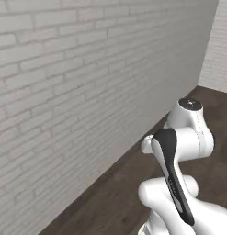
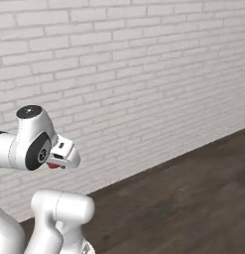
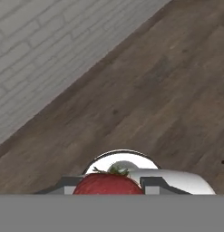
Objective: Take the strawberry from the fridge and place it on top of the pancake, located on the dining counter.
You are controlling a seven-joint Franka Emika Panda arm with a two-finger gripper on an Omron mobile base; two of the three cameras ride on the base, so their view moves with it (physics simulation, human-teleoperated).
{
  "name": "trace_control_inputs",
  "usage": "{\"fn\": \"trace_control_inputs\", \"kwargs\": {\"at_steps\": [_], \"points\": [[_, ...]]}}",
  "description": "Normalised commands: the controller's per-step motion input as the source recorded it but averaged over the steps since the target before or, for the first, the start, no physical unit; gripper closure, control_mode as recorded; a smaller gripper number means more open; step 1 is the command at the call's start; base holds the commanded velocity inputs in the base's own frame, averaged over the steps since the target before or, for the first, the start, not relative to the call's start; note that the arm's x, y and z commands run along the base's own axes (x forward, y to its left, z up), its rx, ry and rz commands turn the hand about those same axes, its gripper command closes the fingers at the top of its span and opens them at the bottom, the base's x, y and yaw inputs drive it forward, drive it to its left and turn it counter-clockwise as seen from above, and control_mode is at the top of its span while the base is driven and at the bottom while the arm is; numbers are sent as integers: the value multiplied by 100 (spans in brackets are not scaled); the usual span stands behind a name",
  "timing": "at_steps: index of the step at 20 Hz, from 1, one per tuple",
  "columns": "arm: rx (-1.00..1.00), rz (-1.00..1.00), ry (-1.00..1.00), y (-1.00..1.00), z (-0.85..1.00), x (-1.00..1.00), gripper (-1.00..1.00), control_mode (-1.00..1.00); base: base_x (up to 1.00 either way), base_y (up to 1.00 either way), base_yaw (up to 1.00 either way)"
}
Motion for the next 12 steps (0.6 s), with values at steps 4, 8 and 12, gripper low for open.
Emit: {"fn": "trace_control_inputs", "kwargs": {"at_steps": [4,8,12], "points": [[0,0,0,0,0,0,100,100,5,-50,-82],[0,0,0,0,0,0,100,100,36,-6,-75],[0,0,0,0,0,0,100,100,56,0,-69]]}}
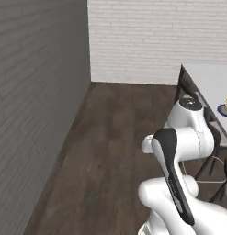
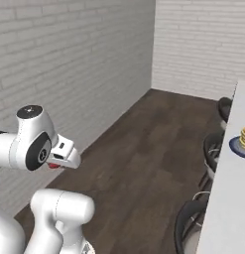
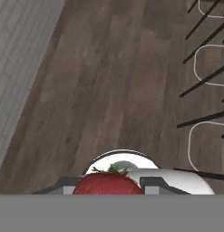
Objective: Take the strawberry from the fridge and place it on top of the pancake, located on the dining counter.
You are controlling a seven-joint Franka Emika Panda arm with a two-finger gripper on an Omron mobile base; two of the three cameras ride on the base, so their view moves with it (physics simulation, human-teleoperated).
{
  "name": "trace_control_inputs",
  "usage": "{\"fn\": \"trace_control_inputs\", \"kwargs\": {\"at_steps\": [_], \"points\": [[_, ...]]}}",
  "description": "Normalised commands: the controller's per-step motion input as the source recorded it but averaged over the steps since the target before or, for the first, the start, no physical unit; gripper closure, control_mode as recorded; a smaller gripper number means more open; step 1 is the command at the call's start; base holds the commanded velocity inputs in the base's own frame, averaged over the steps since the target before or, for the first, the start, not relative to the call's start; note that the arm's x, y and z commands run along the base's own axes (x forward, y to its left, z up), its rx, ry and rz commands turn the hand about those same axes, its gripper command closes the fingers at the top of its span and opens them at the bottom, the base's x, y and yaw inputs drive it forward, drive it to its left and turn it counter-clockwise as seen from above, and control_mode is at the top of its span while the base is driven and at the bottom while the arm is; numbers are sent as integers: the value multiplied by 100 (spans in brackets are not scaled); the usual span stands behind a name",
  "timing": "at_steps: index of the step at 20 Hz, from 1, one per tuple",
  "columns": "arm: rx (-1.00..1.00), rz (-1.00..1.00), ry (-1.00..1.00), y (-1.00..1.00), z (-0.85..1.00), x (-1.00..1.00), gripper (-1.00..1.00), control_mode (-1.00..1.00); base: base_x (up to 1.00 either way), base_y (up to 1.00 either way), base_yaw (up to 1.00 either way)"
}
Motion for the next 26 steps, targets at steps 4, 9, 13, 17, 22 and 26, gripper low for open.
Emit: {"fn": "trace_control_inputs", "kwargs": {"at_steps": [4,9,13,17,22,26], "points": [[0,0,0,0,0,0,100,100,50,11,-72],[0,0,0,0,0,0,100,100,83,55,-69],[0,0,0,0,0,0,100,100,100,76,-66],[0,0,0,0,0,0,100,100,100,76,-66],[0,0,0,0,0,0,100,100,100,68,-70],[0,0,0,0,0,0,100,100,92,57,-75]]}}
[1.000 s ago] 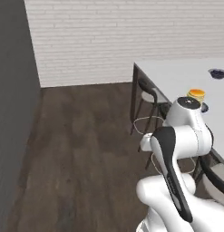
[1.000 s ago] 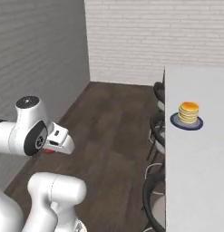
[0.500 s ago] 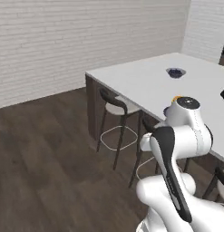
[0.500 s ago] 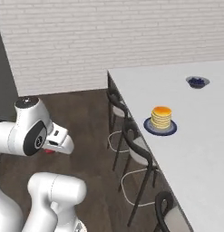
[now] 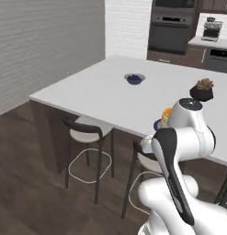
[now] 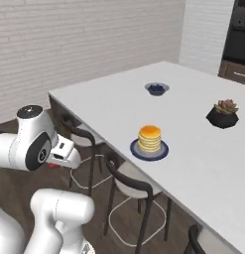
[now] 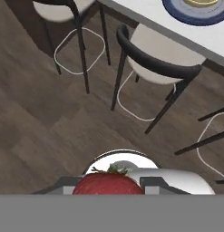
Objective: Take the strawberry from the fridge and place it on top of the pancake, located on the dining counter.
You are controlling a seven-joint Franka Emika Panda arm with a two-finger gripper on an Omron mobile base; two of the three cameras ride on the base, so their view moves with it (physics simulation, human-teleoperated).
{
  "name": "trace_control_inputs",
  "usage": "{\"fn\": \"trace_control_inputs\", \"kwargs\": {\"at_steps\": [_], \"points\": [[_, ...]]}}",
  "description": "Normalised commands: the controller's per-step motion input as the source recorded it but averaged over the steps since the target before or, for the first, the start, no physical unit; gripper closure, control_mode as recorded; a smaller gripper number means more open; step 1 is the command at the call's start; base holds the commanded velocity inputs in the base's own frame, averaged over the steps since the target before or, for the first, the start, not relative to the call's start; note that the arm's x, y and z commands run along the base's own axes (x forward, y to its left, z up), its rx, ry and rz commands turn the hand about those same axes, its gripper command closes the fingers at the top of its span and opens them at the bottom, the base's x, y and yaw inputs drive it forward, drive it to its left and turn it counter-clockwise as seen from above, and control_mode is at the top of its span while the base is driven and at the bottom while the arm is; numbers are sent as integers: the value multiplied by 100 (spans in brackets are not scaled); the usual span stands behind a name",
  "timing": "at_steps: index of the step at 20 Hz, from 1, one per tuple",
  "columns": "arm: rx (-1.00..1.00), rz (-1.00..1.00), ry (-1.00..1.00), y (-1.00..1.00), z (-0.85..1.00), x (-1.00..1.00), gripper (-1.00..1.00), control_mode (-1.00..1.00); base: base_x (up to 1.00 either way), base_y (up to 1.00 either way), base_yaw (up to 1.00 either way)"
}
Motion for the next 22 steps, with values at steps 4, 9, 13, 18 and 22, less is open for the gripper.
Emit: {"fn": "trace_control_inputs", "kwargs": {"at_steps": [4,9,13,18,22], "points": [[0,0,0,0,0,0,100,100,65,34,-82],[0,0,0,0,0,0,100,100,42,2,-85],[0,0,0,0,0,0,100,100,49,33,-71],[0,0,0,0,0,0,100,100,46,50,-34],[0,0,0,0,0,0,100,100,67,56,-7]]}}
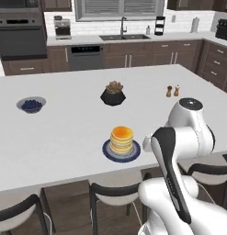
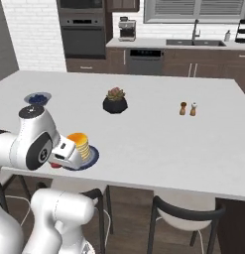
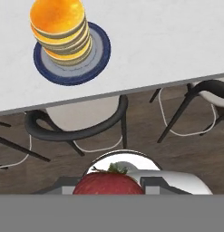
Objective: Take the strawberry from the fridge and place it on top of the pancake, located on the dining counter.
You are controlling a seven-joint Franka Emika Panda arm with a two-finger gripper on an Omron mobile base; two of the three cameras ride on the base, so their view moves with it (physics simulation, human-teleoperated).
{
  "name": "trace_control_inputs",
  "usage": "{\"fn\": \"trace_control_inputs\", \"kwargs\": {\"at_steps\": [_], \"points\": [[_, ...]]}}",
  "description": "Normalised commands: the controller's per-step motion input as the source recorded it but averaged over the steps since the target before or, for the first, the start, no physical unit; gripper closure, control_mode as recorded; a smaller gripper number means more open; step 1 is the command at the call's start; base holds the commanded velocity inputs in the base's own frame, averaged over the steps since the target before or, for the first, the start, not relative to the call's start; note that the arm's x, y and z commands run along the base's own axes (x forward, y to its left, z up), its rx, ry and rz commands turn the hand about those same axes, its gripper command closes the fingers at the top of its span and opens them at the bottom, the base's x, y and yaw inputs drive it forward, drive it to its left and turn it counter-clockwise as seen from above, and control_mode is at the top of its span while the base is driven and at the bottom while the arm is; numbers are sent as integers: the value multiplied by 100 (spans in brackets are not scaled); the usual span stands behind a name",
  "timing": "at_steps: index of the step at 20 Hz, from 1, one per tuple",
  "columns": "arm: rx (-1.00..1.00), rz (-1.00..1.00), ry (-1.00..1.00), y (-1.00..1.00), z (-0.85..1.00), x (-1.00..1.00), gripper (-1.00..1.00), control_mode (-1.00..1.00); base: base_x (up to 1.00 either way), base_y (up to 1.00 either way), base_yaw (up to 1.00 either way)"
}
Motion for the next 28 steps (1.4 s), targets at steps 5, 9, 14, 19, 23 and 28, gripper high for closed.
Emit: {"fn": "trace_control_inputs", "kwargs": {"at_steps": [5,9,14,19,23,28], "points": [[0,0,0,0,0,0,100,100,59,52,0],[0,0,0,0,0,0,100,100,40,66,1],[0,0,0,0,0,0,100,100,-4,52,18],[0,0,0,0,0,0,100,100,23,22,10],[0,0,0,0,0,0,100,100,69,-2,0],[0,0,0,0,0,0,100,100,22,0,0]]}}
